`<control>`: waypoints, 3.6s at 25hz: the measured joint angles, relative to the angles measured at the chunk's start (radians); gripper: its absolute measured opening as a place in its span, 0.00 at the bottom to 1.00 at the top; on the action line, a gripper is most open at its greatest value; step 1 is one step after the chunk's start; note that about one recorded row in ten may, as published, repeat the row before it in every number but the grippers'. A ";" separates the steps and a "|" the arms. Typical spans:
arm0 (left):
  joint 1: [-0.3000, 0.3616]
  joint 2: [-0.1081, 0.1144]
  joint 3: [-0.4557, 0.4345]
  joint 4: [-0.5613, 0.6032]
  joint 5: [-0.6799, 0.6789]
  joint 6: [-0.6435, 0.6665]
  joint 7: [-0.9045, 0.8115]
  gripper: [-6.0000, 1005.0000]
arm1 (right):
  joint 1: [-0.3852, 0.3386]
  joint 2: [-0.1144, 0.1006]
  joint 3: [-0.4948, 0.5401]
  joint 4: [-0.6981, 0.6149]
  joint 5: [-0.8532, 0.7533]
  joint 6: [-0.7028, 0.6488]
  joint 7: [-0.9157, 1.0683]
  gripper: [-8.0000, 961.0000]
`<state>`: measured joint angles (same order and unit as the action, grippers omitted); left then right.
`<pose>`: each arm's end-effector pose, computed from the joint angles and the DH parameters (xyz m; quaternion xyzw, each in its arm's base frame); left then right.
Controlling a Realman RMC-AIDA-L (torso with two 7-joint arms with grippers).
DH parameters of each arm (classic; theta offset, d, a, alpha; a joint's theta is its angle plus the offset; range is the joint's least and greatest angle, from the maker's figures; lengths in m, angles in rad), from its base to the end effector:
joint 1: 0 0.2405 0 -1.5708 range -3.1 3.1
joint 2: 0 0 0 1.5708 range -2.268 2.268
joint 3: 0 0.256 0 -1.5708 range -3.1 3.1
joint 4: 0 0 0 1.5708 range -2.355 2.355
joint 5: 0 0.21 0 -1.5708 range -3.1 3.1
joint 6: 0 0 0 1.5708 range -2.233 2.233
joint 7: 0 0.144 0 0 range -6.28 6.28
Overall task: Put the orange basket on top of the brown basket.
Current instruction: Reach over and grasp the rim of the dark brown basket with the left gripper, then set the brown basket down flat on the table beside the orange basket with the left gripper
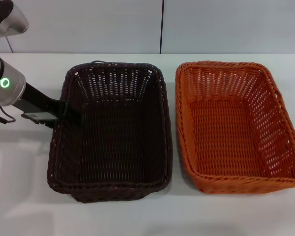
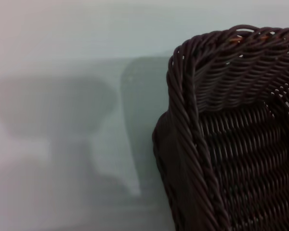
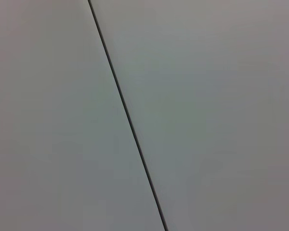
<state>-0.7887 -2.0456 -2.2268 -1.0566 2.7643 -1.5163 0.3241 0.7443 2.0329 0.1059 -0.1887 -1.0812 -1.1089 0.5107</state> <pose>-0.2188 0.4054 0.0512 -0.7741 -0.5764 0.0875 0.2467 0.3098 0.4232 0.1209 -0.5008 0.2656 0.4401 0.6964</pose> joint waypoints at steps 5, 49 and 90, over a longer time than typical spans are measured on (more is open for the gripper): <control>-0.008 0.004 0.017 0.014 -0.001 -0.020 0.019 0.86 | -0.002 0.000 0.000 0.000 0.000 0.000 0.000 0.64; -0.055 0.259 -0.121 -0.058 -0.336 -0.218 0.351 0.21 | -0.027 0.000 -0.009 -0.006 0.078 -0.029 0.011 0.64; -0.285 0.015 0.105 0.177 -0.208 -0.093 0.651 0.28 | -0.069 0.007 -0.011 0.034 0.076 -0.061 0.015 0.64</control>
<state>-1.0739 -2.0303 -2.1214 -0.8798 2.5568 -1.6092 0.9753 0.6755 2.0401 0.0952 -0.1548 -1.0049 -1.1698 0.5261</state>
